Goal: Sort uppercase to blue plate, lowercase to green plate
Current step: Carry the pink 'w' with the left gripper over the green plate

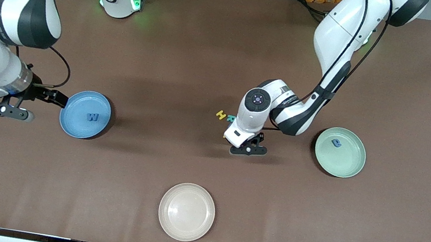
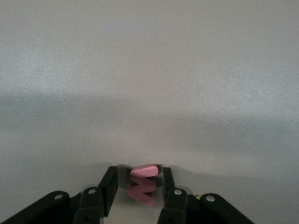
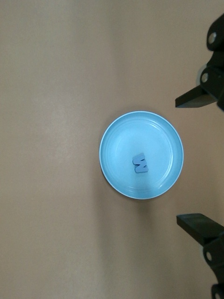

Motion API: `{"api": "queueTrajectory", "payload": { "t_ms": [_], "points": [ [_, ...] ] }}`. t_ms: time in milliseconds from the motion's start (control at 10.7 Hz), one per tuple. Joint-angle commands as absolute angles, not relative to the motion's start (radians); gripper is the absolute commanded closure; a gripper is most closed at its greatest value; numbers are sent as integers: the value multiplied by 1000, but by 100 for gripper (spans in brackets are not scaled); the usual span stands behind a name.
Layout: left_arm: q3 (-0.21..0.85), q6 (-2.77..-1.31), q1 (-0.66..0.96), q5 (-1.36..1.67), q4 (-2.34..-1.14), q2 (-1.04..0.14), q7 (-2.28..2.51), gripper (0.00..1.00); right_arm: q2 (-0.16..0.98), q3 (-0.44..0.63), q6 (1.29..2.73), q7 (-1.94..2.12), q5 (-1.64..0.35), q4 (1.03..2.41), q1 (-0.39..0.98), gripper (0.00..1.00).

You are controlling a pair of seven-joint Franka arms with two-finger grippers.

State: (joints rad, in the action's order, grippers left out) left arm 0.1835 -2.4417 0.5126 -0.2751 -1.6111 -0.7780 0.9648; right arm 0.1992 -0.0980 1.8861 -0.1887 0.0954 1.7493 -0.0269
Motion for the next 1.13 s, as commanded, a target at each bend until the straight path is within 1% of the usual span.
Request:
{"api": "queueTrajectory", "payload": {
  "t_ms": [0,94,281,563,750,844,1032],
  "points": [
    [170,-2444,529,-310,-1592,-796,1002,55,146,-95,1861,-184,45,1770,-28,0],
    [170,-2444,529,-313,-1592,-796,1002,56,144,-97,1859,-184,19,1769,-32,0],
    [170,-2444,528,-325,-1594,-796,1002,65,146,-97,1858,-184,-12,1766,-35,0],
    [170,-2444,526,-337,-1594,-795,1000,88,111,-97,1826,-184,-12,1758,-43,0],
    [172,-2444,519,-342,-1594,-792,991,98,68,-95,1801,-181,-3,1756,-52,0],
    [172,-2438,509,-342,-1592,-779,983,100,55,-94,1778,-181,0,1744,-54,0],
    [170,-2392,482,-344,-1594,-759,936,100,51,-94,1746,-178,2,1714,-54,0]
  ]
}}
